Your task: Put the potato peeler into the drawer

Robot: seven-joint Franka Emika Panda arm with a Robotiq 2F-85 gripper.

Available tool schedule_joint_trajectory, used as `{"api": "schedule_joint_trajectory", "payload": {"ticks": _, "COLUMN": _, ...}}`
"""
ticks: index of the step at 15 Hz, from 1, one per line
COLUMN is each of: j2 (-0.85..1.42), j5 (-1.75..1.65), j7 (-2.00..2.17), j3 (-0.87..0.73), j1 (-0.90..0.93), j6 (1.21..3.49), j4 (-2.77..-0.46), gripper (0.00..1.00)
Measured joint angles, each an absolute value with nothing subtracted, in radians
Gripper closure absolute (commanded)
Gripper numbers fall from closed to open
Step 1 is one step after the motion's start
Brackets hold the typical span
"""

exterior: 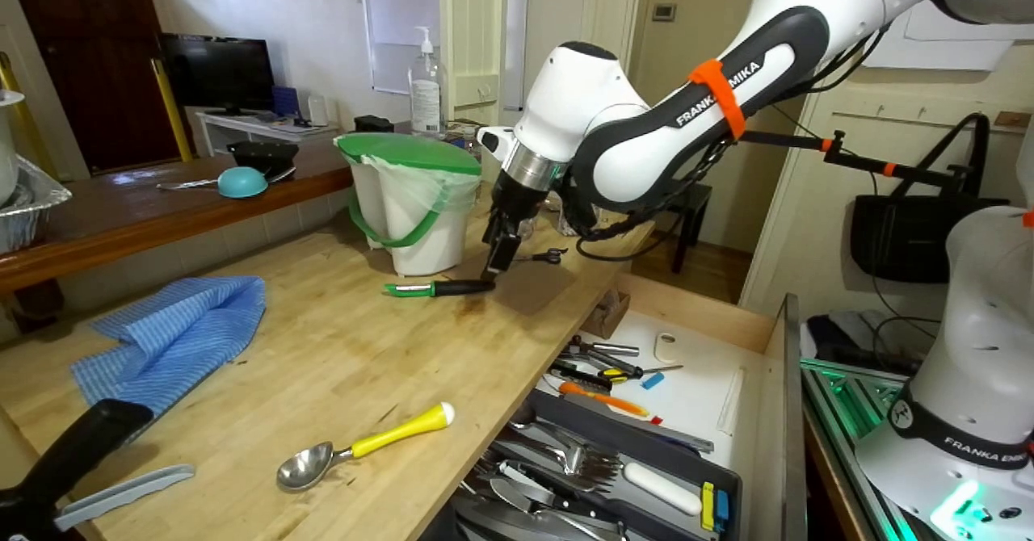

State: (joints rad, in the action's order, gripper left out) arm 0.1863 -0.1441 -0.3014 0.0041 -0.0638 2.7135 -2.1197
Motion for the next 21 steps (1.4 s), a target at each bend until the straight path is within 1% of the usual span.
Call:
{"api": "schedule_joint_trajectory", "payload": {"ticks": 4, "j2": 0.218, "j5": -0.028, "j7": -0.357, "j3": 0.013, "j1": -0.091, "j6": 2.749, "j4": -2.12, "gripper": 0.0}}
{"api": "schedule_joint_trajectory", "payload": {"ticks": 9, "j2": 0.268, "j5": 0.041, "j7": -0.441, "j3": 0.038, "j1": -0.141, "j6": 2.885, "j4": -2.121, "gripper": 0.0}}
{"api": "schedule_joint_trajectory", "payload": {"ticks": 11, "j2": 0.296, "j5": 0.129, "j7": -0.543, "j3": 0.099, "j1": -0.195, "j6": 2.943, "j4": -2.121, "gripper": 0.0}}
{"api": "schedule_joint_trajectory", "payload": {"ticks": 13, "j2": 0.326, "j5": 0.23, "j7": -0.666, "j3": 0.199, "j1": -0.274, "j6": 2.992, "j4": -2.119, "gripper": 0.0}}
{"api": "schedule_joint_trajectory", "payload": {"ticks": 16, "j2": 0.368, "j5": 0.313, "j7": -0.801, "j3": 0.332, "j1": -0.389, "j6": 3.007, "j4": -2.101, "gripper": 0.0}}
{"api": "schedule_joint_trajectory", "payload": {"ticks": 21, "j2": 0.42, "j5": 0.323, "j7": -0.873, "j3": 0.409, "j1": -0.497, "j6": 3.012, "j4": -2.078, "gripper": 0.0}}
